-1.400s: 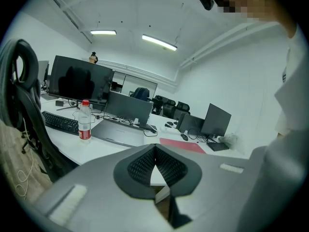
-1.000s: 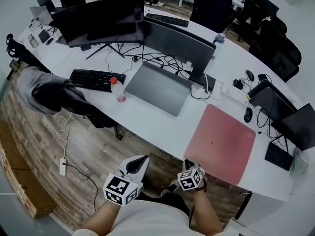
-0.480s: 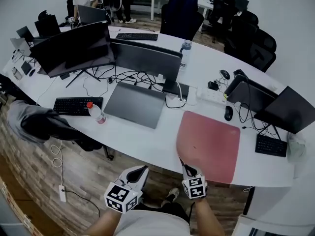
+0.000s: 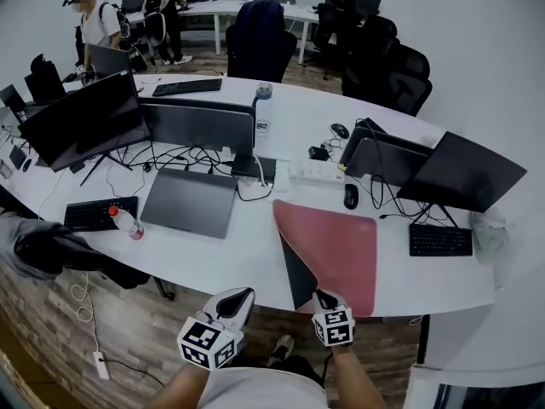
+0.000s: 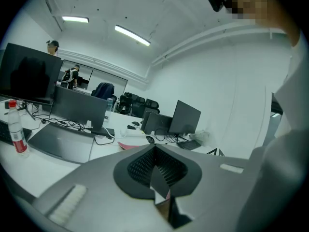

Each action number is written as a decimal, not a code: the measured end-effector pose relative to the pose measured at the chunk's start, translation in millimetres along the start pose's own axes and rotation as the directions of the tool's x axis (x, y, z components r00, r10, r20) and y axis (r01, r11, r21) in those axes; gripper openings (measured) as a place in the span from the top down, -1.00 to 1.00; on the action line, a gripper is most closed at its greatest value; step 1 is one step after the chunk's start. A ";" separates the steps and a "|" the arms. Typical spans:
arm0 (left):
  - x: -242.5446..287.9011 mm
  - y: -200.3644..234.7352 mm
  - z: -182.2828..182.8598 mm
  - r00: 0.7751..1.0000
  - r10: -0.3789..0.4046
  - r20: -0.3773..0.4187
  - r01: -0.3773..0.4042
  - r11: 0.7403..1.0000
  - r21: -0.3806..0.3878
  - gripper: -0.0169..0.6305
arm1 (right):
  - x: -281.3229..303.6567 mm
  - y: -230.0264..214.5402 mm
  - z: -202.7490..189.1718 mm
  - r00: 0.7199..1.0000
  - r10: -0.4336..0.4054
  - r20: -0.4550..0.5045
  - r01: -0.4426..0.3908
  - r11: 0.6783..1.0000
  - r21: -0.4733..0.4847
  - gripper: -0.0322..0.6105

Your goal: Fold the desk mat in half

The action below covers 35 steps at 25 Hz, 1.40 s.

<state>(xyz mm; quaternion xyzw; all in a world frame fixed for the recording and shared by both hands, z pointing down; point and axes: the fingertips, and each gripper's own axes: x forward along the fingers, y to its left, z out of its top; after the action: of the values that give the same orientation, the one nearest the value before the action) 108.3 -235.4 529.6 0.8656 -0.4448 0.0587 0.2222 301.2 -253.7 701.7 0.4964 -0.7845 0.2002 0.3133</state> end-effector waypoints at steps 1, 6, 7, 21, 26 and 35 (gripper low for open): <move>6.5 -5.3 0.3 1.000 -0.005 0.002 0.005 1.000 0.001 0.94 | -3.6 -8.5 -2.5 1.000 -0.007 -0.001 0.007 1.000 0.004 0.81; 37.5 -29.5 -1.9 1.000 -0.024 0.012 0.024 1.000 -0.006 0.94 | -18.7 -49.7 -22.1 0.999 -0.033 -0.020 0.034 0.999 0.017 0.81; 43.3 -35.2 -2.9 1.000 -0.029 0.012 0.029 1.000 -0.009 0.94 | -22.0 -58.1 -26.1 0.999 -0.039 -0.025 0.039 0.999 0.019 0.81; 98.8 -84.9 -14.9 0.997 -0.068 -0.021 0.069 0.998 0.014 0.94 | -44.3 -139.1 -102.9 0.990 -0.092 -0.108 0.108 0.982 0.153 0.81; 112.8 -101.7 -17.9 0.993 -0.108 -0.038 0.109 0.994 0.028 0.94 | -59.5 -159.9 -137.3 0.977 -0.141 -0.160 0.170 0.967 0.189 0.80; 114.5 -109.4 -21.4 0.991 -0.124 -0.049 0.126 0.991 0.049 0.94 | -73.7 -173.1 -165.4 0.956 -0.208 -0.205 0.261 0.924 0.280 0.70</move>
<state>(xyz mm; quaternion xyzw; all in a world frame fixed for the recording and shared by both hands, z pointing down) 265.8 -256.0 546.6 0.8957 -0.3827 0.0759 0.2132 529.1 -176.0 771.1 0.6103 -0.6490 0.3213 0.3212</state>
